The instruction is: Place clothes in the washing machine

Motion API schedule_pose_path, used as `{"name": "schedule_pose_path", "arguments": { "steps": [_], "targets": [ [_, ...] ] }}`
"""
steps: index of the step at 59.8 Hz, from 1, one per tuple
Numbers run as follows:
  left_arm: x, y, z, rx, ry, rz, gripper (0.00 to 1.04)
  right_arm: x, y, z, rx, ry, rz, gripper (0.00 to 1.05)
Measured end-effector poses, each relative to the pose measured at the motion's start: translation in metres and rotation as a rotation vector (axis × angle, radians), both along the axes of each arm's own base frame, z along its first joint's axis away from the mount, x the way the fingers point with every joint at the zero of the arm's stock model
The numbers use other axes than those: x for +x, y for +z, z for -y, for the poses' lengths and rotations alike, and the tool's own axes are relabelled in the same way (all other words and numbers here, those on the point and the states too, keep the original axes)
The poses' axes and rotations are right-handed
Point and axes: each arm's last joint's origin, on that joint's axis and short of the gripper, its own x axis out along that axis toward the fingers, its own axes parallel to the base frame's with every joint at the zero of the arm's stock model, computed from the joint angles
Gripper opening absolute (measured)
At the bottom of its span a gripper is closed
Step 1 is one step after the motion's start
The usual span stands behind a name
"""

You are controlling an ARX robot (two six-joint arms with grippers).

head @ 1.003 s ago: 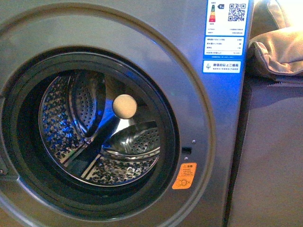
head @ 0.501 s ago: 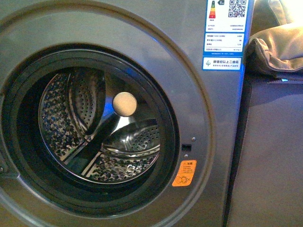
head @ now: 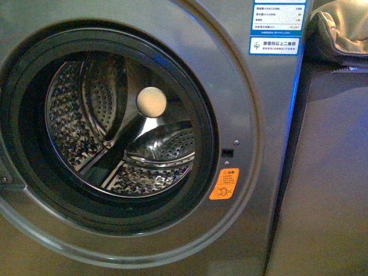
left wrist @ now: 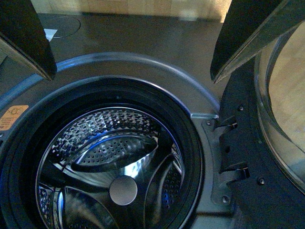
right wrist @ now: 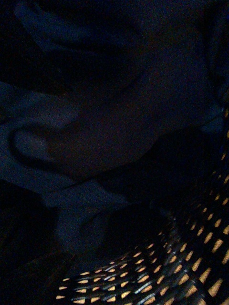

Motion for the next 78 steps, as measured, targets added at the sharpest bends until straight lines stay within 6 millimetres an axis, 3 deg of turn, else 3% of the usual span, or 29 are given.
{"name": "schedule_pose_path", "arguments": {
  "steps": [20,43,57,78],
  "targets": [
    [0.000,0.000,0.000,0.000,0.000,0.000,0.98,-0.002,-0.055,-0.001,0.004,-0.022,-0.057,0.97],
    [0.000,0.000,0.000,0.000,0.000,0.000,0.98,-0.004,-0.092,-0.007,0.000,-0.047,-0.020,0.97],
    [0.000,0.000,0.000,0.000,0.000,0.000,0.98,-0.008,-0.110,-0.015,0.017,-0.065,-0.014,0.97],
    [0.000,0.000,0.000,0.000,0.000,0.000,0.98,-0.014,-0.118,-0.027,0.051,-0.079,-0.014,0.94]
  ]
}}
